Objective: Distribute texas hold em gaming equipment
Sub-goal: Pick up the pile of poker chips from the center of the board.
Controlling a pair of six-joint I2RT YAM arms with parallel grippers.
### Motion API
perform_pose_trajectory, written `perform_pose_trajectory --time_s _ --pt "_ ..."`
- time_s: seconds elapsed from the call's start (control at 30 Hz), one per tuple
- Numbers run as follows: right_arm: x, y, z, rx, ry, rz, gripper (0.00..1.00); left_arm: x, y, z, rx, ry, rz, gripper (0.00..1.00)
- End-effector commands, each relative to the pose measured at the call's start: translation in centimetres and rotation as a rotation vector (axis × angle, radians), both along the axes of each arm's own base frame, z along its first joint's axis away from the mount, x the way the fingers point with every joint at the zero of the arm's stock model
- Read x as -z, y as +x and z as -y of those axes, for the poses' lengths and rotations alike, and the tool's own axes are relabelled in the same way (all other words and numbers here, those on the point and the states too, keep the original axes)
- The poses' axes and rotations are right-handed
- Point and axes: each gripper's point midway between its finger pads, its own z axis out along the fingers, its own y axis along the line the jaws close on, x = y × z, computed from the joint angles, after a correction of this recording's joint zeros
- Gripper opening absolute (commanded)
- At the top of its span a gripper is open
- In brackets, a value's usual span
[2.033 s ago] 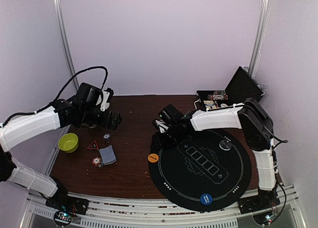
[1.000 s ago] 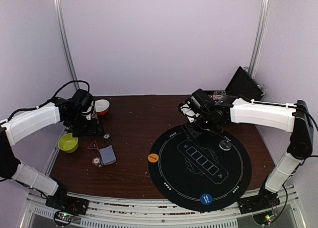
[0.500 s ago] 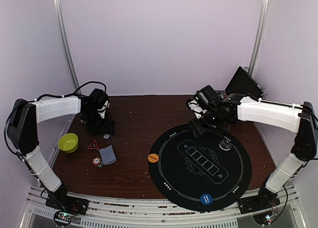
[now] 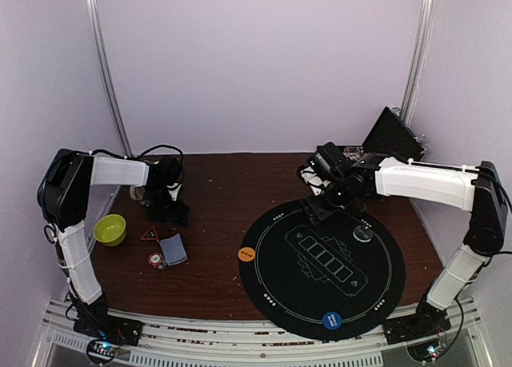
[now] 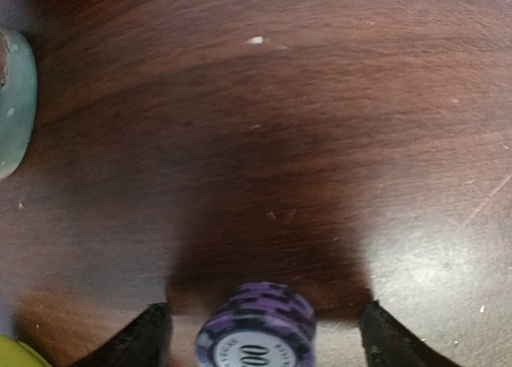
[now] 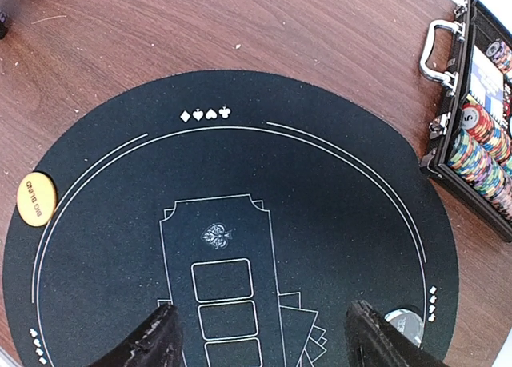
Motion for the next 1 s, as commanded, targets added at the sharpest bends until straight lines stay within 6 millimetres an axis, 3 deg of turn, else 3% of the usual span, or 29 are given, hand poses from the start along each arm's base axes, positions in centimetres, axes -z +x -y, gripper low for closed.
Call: perform_pose_trajectory --time_s 0.0,0.1,0.23,0.3,0.37,0.5,0.6,0.73,0.83,0.97 --pt "-0.2 0.4 0.2 0.02 -0.011 -0.002 0.72 1.6 0.8 0.1 0.03 -0.001 0.013 0.77" --pt "-0.4 0.4 0.2 0.024 -0.016 -0.003 0.72 1.6 0.2 0.5 0.022 -0.025 -0.015 0.62" --pt "-0.5 0.4 0.3 0.022 -0.011 0.002 0.72 0.5 -0.2 0.5 0.014 -0.048 0.017 0.58" --pt "-0.5 0.4 0.3 0.02 -0.016 0.002 0.72 0.5 -0.3 0.1 0.014 -0.028 0.021 0.51" --pt "-0.7 0.5 0.4 0.021 -0.021 0.005 0.72 0.8 -0.4 -0.3 0.015 -0.004 0.01 0.4" --pt "-1.0 0.4 0.6 0.024 -0.018 0.015 0.72 0.1 0.0 0.0 0.021 -0.016 0.033 0.03" --pt "-1.3 0.2 0.7 0.026 -0.013 0.018 0.72 -2.3 0.9 1.0 0.042 -0.031 0.09 0.0" --pt "-1.9 0.2 1.0 0.032 -0.008 0.03 0.72 -6.0 1.3 5.3 0.165 -0.053 0.149 0.0" --pt "-2.6 0.6 1.7 0.057 0.004 0.041 0.73 -8.5 0.6 10.6 0.306 -0.075 0.196 0.0" --pt "-4.0 1.5 4.7 0.155 0.045 0.066 0.73 -10.0 -1.1 18.0 0.453 -0.209 0.204 0.0"
